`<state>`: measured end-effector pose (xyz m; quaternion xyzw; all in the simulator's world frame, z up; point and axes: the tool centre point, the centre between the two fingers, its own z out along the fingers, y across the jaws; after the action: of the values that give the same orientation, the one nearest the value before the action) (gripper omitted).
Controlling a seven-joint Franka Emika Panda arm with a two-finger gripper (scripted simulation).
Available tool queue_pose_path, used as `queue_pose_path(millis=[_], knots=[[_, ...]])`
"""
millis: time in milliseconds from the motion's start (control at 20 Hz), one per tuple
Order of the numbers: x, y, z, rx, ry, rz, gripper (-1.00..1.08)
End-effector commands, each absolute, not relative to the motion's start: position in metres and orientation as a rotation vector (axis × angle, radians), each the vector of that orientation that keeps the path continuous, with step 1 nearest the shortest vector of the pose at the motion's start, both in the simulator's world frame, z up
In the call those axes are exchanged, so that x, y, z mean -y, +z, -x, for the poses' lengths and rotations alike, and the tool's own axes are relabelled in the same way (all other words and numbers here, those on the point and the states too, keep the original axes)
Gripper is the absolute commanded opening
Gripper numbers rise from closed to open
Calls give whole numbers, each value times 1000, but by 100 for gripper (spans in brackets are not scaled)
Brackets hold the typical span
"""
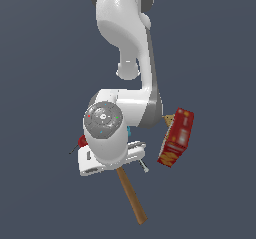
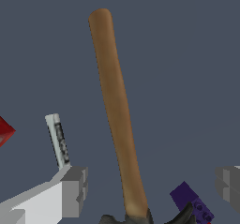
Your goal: Pick up a designated object from a clutter of objects.
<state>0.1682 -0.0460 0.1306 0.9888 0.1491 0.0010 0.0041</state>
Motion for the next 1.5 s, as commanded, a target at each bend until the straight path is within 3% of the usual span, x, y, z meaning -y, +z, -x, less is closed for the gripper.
queue_pose_path(millis=[0,1450], knots=[[45,116,-174,-501,3,-3096,100],[44,36,-182,-562,0,-3091,100]])
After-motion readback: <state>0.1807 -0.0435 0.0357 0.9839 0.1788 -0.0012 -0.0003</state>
